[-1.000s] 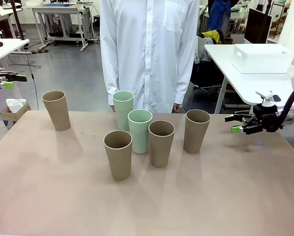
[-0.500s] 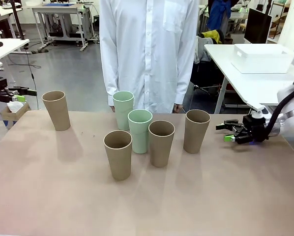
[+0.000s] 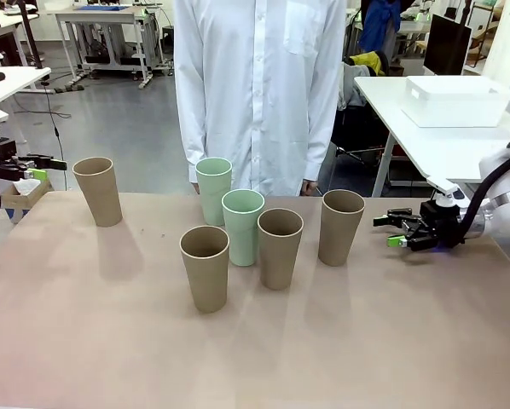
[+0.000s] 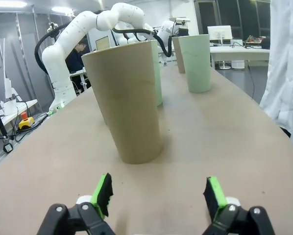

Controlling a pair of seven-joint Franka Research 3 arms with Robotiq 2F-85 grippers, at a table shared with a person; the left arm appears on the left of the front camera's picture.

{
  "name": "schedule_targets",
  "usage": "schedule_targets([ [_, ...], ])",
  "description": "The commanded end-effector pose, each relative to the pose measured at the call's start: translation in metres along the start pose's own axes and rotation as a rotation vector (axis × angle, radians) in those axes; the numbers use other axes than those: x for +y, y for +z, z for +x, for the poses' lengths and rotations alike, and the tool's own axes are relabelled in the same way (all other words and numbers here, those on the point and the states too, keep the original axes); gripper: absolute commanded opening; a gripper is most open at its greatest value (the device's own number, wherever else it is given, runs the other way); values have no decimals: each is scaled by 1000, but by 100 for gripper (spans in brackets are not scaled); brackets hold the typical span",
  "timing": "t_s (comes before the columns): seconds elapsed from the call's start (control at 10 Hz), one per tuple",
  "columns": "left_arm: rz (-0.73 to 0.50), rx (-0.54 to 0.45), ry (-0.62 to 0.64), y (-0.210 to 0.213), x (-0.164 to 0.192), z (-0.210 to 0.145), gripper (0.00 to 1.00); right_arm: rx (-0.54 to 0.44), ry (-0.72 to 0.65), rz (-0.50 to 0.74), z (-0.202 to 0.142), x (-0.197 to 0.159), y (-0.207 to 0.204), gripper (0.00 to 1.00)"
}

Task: Stack the cups and store them in the basket.
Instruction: Pick up two Reusable plastic cups , one in each hand.

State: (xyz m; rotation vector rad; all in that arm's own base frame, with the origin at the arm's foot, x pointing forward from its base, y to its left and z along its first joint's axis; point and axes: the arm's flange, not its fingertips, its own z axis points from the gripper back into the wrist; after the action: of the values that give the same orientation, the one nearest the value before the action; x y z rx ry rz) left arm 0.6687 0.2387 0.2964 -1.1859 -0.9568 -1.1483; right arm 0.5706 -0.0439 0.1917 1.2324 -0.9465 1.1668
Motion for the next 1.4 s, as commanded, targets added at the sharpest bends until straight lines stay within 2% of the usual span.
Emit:
schedule_targets([
  [0.0, 6, 7, -17, 3, -2, 2, 100, 0, -1, 1, 0, 0, -1, 100],
  [0.2, 31, 3, -8, -9, -3, -9, 100, -73, 58, 3, 34, 41, -4, 100],
  [0.3, 47, 15, 3, -16, -4, -19, 100, -97, 49, -8, 36, 48, -6, 100],
  [0.5, 81, 6, -12, -26, -5, -32, 100, -107, 30, -38, 35, 56, -17, 100],
  [0.9, 85, -39, -26, -36, 2, -48, 100, -85, 107, -135, 34, 67, -50, 100],
  [1.2, 55, -35, -23, -46, 8, -55, 100, -75, 103, -129, 31, 72, -71, 100],
  [1.3, 60, -35, -50, -45, 6, -55, 100, -104, 85, -147, 32, 72, -70, 100],
])
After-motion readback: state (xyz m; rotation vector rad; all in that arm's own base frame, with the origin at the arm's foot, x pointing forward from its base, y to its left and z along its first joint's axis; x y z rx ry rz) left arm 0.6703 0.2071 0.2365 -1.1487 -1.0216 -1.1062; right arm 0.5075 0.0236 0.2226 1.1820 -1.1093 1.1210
